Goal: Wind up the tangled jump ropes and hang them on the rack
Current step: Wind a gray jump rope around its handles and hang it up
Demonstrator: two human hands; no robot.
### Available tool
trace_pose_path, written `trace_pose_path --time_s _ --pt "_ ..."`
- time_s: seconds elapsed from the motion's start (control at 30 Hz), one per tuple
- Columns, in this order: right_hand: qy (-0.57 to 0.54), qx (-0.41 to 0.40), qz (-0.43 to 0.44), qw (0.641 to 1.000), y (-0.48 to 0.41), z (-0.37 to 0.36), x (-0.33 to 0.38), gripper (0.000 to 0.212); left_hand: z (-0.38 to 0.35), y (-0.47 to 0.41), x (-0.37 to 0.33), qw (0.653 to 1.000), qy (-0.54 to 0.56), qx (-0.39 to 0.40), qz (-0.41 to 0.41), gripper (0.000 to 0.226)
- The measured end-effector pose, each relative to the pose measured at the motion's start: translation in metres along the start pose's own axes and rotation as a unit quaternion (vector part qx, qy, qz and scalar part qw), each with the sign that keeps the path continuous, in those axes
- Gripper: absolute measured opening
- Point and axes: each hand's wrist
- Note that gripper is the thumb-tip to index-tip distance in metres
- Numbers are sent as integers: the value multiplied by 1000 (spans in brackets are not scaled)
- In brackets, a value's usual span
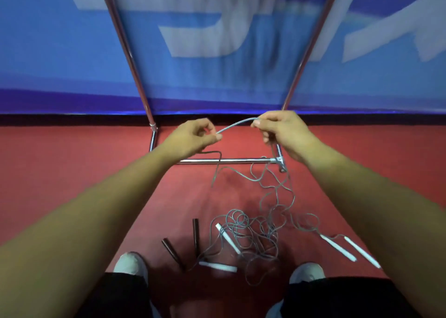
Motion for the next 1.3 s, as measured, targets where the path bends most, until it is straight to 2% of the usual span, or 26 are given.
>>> trace_pose_path --time_s 0.1,0.2,0.3,0.4,0.47,0.53,0.6,0.63,0.67,0.73,0.77,0.8,0.83,0.87,0.97,1.0,1.1,1.2,1.27,1.3 --pt "-3 -20 56 998 30 3 69 13 10 35 -4 992 -120 25 13 20" --pt "39 -4 98 994 58 -5 113 12 14 62 -12 994 -109 -18 27 20" --pt "56 -2 111 992 76 -14 128 10 21 79 -40 997 33 -64 13 17" --pt "67 -6 85 994 87 -15 118 9 38 87 -73 968 198 -151 21 21" --pt "54 -13 60 997 92 -15 104 10 52 88 -82 959 213 -186 36 16" --pt "23 -19 42 999 98 -18 92 11 59 86 -74 961 140 -226 70 12" --pt "-27 -14 22 999 102 -26 85 11 57 88 -61 955 -30 -266 129 28" --pt "-53 -8 13 998 104 -32 84 11 52 92 -60 951 -80 -263 144 30" --pt "-78 -1 6 997 104 -40 85 11 46 94 -61 962 -80 -222 140 26" --pt "-121 3 -8 993 103 -57 87 14 28 96 -68 994 23 -49 93 22" --pt "-146 -1 -15 989 101 -65 89 16 18 97 -72 994 79 37 60 22" --pt "-175 -5 -24 984 98 -72 92 17 8 97 -75 987 125 97 27 33" --pt "-203 -10 -32 979 96 -77 96 16 -1 97 -77 978 163 132 2 46" --pt "-229 -17 -37 972 92 -80 100 15 -9 96 -77 970 188 154 -20 47" --pt "-256 -62 -23 964 81 -73 111 15 -24 92 -67 962 169 208 -60 14" --pt "-256 -82 -9 963 77 -67 112 17 -25 91 -62 965 143 212 -58 11" --pt "-203 -131 28 970 73 -46 104 19 -17 87 -51 982 98 156 -49 15" --pt "-123 -162 21 979 71 -23 78 21 4 84 -56 988 149 24 -41 14" --pt "51 -196 -8 979 69 -9 58 24 20 80 -65 986 152 -39 -59 11" --pt "166 -204 -27 964 70 -6 52 25 25 79 -69 985 149 -47 -68 9"
Point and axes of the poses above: each hand's wrist, its own y-axis away from the middle knuckle, its own z-axis out of the back of the hand, x = y × z, and after that the axes turned 15 degrees about -y, right-handed
